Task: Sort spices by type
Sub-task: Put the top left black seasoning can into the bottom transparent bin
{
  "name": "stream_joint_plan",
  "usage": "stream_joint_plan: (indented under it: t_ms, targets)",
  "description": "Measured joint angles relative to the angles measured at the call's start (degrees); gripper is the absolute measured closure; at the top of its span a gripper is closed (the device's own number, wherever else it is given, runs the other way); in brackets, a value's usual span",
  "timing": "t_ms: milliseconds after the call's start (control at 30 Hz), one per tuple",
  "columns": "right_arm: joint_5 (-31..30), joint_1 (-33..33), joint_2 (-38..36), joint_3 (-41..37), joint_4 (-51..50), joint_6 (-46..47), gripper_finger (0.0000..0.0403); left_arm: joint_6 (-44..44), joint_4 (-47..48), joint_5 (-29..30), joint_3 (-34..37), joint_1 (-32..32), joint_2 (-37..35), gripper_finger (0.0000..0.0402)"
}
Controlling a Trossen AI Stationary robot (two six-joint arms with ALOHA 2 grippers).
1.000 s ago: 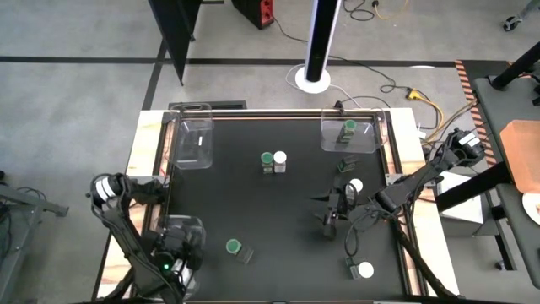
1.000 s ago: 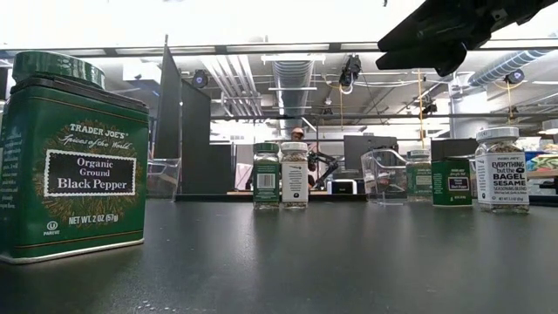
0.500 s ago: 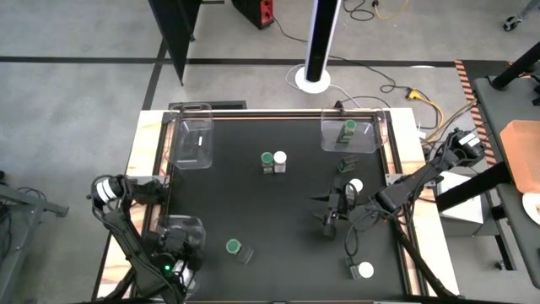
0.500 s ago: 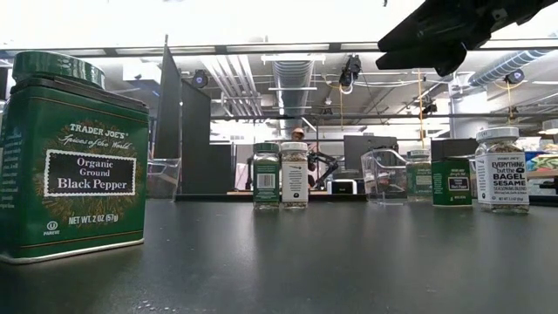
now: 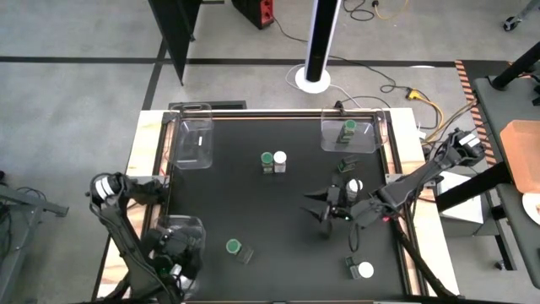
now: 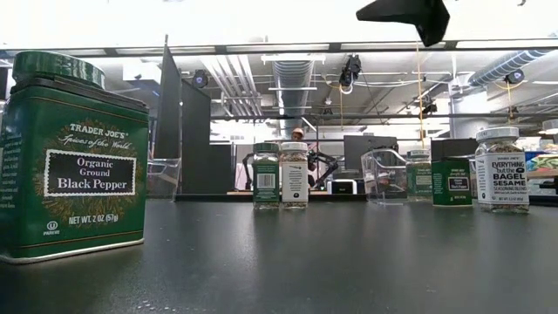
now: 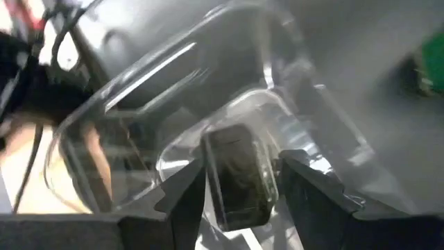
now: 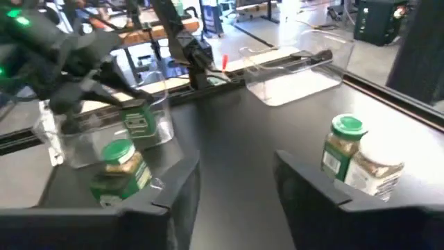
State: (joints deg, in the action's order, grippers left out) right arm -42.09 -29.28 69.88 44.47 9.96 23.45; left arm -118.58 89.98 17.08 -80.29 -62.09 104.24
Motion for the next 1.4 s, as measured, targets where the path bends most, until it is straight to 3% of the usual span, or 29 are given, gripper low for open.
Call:
stream_joint_plan:
  t_ms: [100, 233, 467, 567, 700, 900, 1100, 1400]
  targets:
    - [0.33, 0.29, 0.98, 1.97, -2.32, 1.70, 0.0270, 4.17, 0.03, 3.57, -2.55, 0.02, -0.10, 0.0228]
    - [6.31, -0.50, 3.77, 4.17, -6.53, 9.76, 0.0321, 10.65, 0.08, 10.28, -6.28, 0.00, -0.10, 0.0228]
    - [10.58, -3.17, 15.49, 11.22, -8.57, 18.24, 0.0389, 26.57, -0.03, 25.70, -10.98, 0.71, -0.17, 0.0228]
    - [12.60, -2.24, 18.17, 18.34, -18.16, 19.79, 0.0390, 29.89, 0.06, 30.16, -11.00, 1.67, -0.59, 0.0228]
    - [12.52, 1.41, 20.72, 29.00, -32.80, 19.72, 0.0390, 35.04, 0.02, 30.59, -10.86, 3.64, -1.02, 0.0228]
    - [13.99, 7.45, 21.97, 36.50, -41.37, 15.75, 0.0390, 41.21, 0.09, 34.15, -10.76, 6.29, -1.22, 0.0228]
    - [15.00, 5.42, 21.90, 33.69, -41.25, 16.04, 0.0390, 41.67, -0.09, 37.06, -8.72, 7.18, -1.28, 0.0228]
    - [13.74, 1.01, 25.38, 30.35, -27.14, 12.07, 0.0390, 45.70, -4.55, 43.52, -3.04, 8.81, -1.28, 0.0254]
